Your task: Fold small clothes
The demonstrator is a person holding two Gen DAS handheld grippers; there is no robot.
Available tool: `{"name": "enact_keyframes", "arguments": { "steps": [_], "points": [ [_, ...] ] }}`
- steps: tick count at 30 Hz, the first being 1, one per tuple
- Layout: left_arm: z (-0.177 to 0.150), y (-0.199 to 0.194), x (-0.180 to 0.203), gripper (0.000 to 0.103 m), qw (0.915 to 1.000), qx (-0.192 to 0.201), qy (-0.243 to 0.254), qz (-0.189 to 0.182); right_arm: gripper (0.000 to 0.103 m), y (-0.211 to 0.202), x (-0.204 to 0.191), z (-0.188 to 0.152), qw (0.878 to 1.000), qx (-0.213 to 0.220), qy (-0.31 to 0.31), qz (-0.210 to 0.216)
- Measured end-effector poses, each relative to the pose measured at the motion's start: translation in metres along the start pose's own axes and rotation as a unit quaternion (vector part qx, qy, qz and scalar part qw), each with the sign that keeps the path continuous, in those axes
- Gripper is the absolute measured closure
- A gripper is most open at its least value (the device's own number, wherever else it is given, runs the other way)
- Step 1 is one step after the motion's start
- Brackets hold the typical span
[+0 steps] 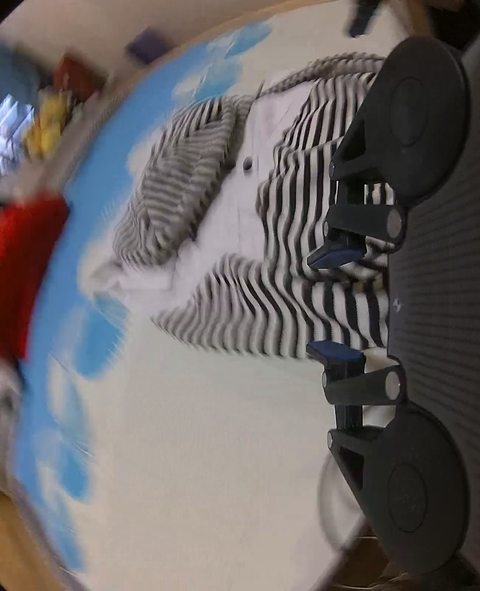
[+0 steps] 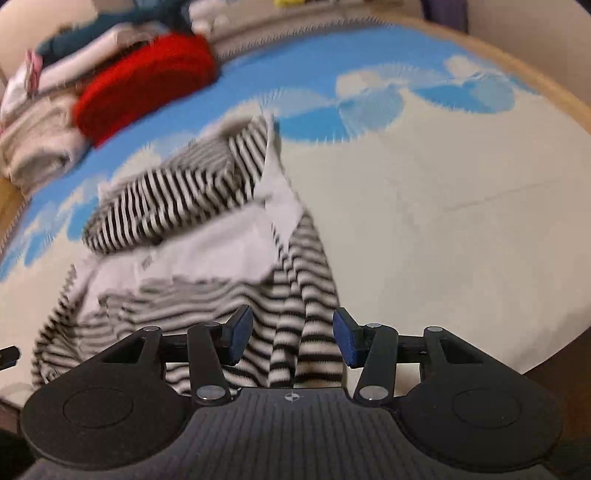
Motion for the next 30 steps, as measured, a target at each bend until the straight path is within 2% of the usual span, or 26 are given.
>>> {"name": "enact_keyframes", "arguments": {
  "steps": [1,2,4,6,8,12,15,19,23,25,26,27,28,29,30],
  "points": [
    [0.001,0.003,-0.001,0.043,0.9999,0.004,-0.01,-0.01,0.052,0.006,0.0,-0.004,1.0,-0.008,-0.01,-0.001],
    [0.002,0.006,-0.003,0.029,0.9998,0.001,-0.018,-0.009,0.052,0.01,-0.001,-0.007,1.0,-0.019,-0.018,-0.005],
    [0.001,0.011,-0.004,0.025,0.9992,-0.009,-0.037,-0.008,0.051,0.02,0.001,-0.014,0.999,-0.044,-0.014,-0.013],
    [0.0,0.013,-0.001,0.021,0.9985,-0.018,-0.045,-0.024,0.049,0.031,0.005,-0.018,0.998,-0.065,-0.006,-0.02],
    [-0.001,0.015,0.002,0.019,0.9983,-0.019,-0.046,-0.029,0.047,0.038,0.008,-0.02,0.997,-0.077,-0.002,-0.032],
    [-0.003,0.029,0.002,0.018,0.9982,-0.03,-0.052,-0.005,0.045,0.052,0.016,-0.029,0.994,-0.099,0.006,-0.052],
    [-0.012,0.044,-0.001,0.018,0.9962,-0.055,-0.068,0.009,0.044,0.056,0.018,-0.033,0.993,-0.106,0.002,-0.059],
    [-0.027,0.061,-0.002,0.018,0.9944,-0.085,-0.048,0.04,0.043,0.06,0.017,-0.038,0.991,-0.111,-0.003,-0.07],
    [-0.03,0.065,-0.006,0.019,0.9949,-0.082,-0.04,0.043,0.044,0.062,0.013,-0.041,0.991,-0.107,-0.015,-0.08],
    [-0.03,0.064,-0.007,0.026,0.9954,-0.078,-0.039,0.04,0.046,0.06,0.011,-0.042,0.991,-0.105,-0.019,-0.079],
    [-0.03,0.062,-0.006,0.043,0.9959,-0.075,-0.032,0.038,0.048,0.06,0.011,-0.042,0.991,-0.105,-0.021,-0.078],
    [-0.029,0.061,-0.003,0.07,0.9966,-0.074,-0.023,0.028,0.064,0.059,0.011,-0.042,0.992,-0.104,-0.021,-0.074],
    [-0.029,0.06,0.001,0.084,0.997,-0.074,-0.02,0.013,0.09,0.058,0.009,-0.043,0.992,-0.106,-0.022,-0.063],
    [-0.028,0.059,0.005,0.092,0.9973,-0.072,-0.017,0.005,0.089,0.056,0.006,-0.042,0.993,-0.105,-0.026,-0.048],
    [-0.027,0.055,0.008,0.092,0.9978,-0.065,-0.01,0.005,0.09,0.052,0.004,-0.04,0.994,-0.094,-0.033,-0.046]
  ]
}}
Point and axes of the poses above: each gripper's, at about its wrist camera, not at the fingertips, and y roughly the way its jaws point, x to its right, z to its top, the point moved 7 cm from there along y, roughly the way its jaws point, and after that the axes turned 5 degrees about y, right-handed, at the moved point
